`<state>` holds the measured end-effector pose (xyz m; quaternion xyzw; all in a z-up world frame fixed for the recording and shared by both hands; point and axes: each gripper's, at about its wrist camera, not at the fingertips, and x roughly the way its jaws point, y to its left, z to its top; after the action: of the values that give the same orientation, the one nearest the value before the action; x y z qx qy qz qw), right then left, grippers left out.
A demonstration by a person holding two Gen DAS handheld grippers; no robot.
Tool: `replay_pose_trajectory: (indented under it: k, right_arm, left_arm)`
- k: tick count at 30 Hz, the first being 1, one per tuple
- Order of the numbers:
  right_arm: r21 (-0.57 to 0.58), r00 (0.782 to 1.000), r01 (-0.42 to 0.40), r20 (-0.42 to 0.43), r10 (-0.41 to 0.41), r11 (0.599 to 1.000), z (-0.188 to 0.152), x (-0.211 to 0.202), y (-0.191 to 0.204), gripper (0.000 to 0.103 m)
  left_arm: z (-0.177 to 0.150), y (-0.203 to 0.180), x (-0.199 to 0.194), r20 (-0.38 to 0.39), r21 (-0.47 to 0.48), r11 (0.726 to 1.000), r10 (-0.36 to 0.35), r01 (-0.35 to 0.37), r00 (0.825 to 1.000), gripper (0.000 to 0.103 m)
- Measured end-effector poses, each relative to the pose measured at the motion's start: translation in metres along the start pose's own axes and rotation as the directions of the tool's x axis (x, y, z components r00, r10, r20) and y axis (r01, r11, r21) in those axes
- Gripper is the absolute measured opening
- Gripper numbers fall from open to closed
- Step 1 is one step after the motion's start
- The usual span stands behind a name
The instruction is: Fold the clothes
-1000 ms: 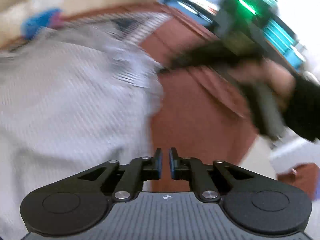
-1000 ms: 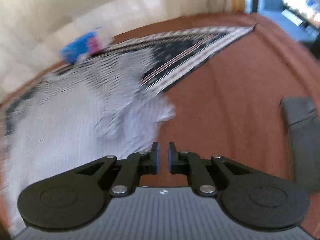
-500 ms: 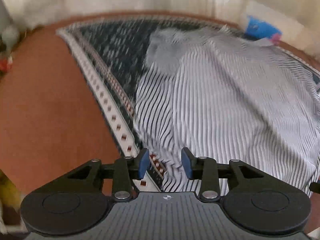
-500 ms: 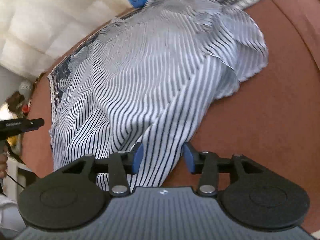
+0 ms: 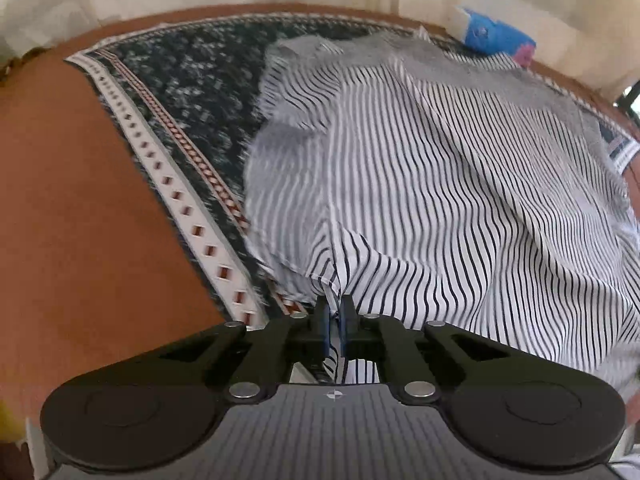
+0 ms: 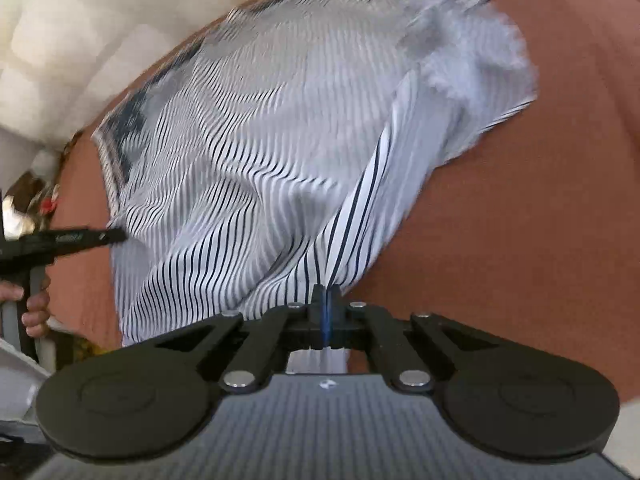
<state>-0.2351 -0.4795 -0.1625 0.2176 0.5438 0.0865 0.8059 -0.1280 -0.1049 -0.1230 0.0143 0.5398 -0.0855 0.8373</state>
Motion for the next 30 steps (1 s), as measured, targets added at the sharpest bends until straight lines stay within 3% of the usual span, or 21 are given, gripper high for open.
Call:
replay_pose_trajectory:
  k: [5,9,12,15,16,17,20,23,25,30]
  right_arm:
    - [0.039,0.989,0.135,0.054,-0.137,0.99,0.001,-0.046,-0.019,0.0]
    - [0.029,0.961,0.277,-0.023,-0.277,0.96,-0.006,-0.038,-0.04,0.0]
    - [0.025,0.939,0.343,-0.046,-0.342,0.939,-0.006,-0.033,-0.048,0.002]
    - [-0.029,0.948,0.314,0.069,-0.311,0.949,0.016,-0.051,-0.033,0.006]
    - [-0.061,0.95,0.301,0.112,-0.293,0.952,0.027,-0.057,-0.027,0.009]
    - [-0.097,0.951,0.288,0.146,-0.273,0.953,0.041,-0.059,-0.021,0.015]
    - [-0.193,0.954,0.247,0.222,-0.203,0.95,0.087,-0.053,-0.007,0.021]
    - [-0.267,0.955,0.203,0.267,-0.13,0.942,0.138,-0.034,0.006,0.023]
    - [-0.309,0.948,0.212,0.296,-0.118,0.927,0.172,-0.015,0.014,0.032]
    - [-0.329,0.913,0.322,0.355,-0.2,0.887,0.246,0.033,0.013,0.037]
  left_arm:
    - [-0.004,0.009,0.0,-0.023,0.004,1.0,-0.011,0.011,1.0,0.0]
    - [-0.018,0.01,0.01,-0.082,0.023,0.999,-0.036,0.038,0.996,0.003]
    - [-0.018,0.014,0.001,-0.088,0.037,0.998,-0.048,0.052,0.995,0.026]
    - [-0.002,0.019,-0.021,-0.004,0.026,0.999,-0.033,0.033,0.999,0.032]
    - [0.009,0.02,-0.027,0.037,0.014,1.0,-0.027,0.026,0.999,0.04]
    - [0.019,0.022,-0.033,0.077,0.002,1.0,-0.02,0.02,0.997,0.048]
    - [0.059,0.017,-0.037,0.194,-0.009,0.999,0.035,-0.034,0.98,0.053]
    - [0.101,0.008,-0.017,0.263,-0.007,0.995,0.095,-0.096,0.96,0.065]
    - [0.133,0.001,0.003,0.288,-0.006,0.994,0.11,-0.114,0.951,0.065]
    - [0.195,-0.001,0.062,0.293,0.075,0.992,0.075,-0.102,0.953,0.071]
